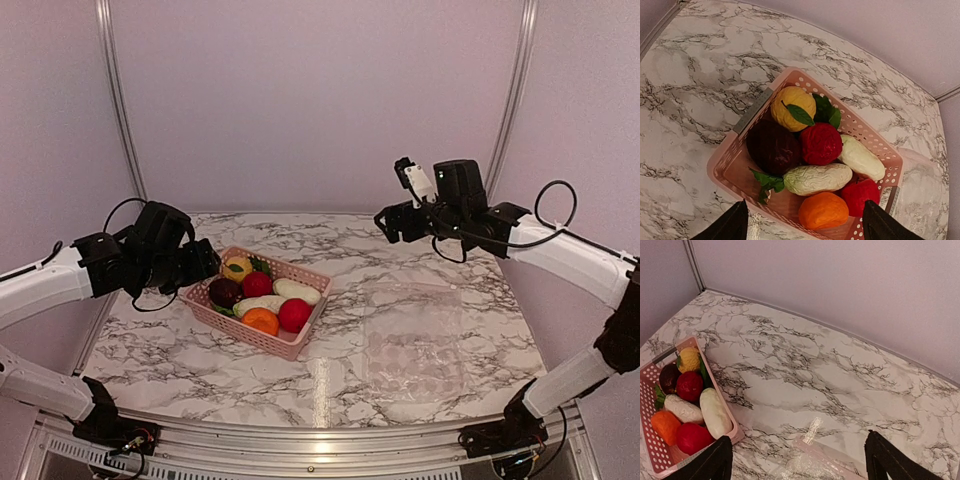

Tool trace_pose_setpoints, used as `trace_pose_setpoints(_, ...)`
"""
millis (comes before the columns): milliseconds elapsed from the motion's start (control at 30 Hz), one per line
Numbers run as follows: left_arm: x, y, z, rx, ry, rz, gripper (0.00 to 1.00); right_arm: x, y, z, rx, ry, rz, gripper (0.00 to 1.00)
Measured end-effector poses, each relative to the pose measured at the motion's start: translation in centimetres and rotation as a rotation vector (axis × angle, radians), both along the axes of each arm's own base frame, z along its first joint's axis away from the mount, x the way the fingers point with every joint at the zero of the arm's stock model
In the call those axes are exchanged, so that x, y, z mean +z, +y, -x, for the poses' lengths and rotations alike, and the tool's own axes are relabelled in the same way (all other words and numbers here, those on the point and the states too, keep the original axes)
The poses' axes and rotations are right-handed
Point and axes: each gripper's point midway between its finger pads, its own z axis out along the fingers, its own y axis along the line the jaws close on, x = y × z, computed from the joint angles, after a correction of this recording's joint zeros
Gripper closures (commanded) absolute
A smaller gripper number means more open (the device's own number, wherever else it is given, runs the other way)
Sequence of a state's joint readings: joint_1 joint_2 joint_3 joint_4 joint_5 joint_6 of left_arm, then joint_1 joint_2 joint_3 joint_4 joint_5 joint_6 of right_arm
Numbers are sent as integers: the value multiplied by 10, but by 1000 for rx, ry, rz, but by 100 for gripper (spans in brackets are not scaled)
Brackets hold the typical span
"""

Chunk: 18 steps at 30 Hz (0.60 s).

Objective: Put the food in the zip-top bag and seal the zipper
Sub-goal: Adjust the bin at the corner of the board.

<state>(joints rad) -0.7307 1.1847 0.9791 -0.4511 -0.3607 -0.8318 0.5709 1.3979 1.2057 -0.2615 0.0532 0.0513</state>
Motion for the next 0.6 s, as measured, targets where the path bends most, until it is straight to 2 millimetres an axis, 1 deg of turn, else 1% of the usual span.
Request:
trace_pose_setpoints(67,-18,3,7,14,49,3,24,-13,22,4,56,36,15,18)
trace_pose_setpoints(133,-34,6,14,30,96,6,26,-24,37,8,98,67,20,20)
trace_pose_setpoints(200,-50,10,22,53,152,1,28,-35,47,13,129,101,22,21)
trace_pose_setpoints(267,-57,11,25,76,184,3,29,-42,53,17,150,129,16,21)
trace_pose_setpoints(367,-64,11,27,105,215,18,30,-46,60,20,175,154,-1,22)
trace_pose_setpoints(433,-70,11,28,123,236,19,33,-49,62,21,184,165,-6,22)
trace_pose_setpoints(500,-80,10,27,137,267,10,35,-54,65,22,195,182,-11,22)
trace_pose_setpoints(600,-100,4,27,154,330,-10,38,-60,69,23,208,205,-15,23)
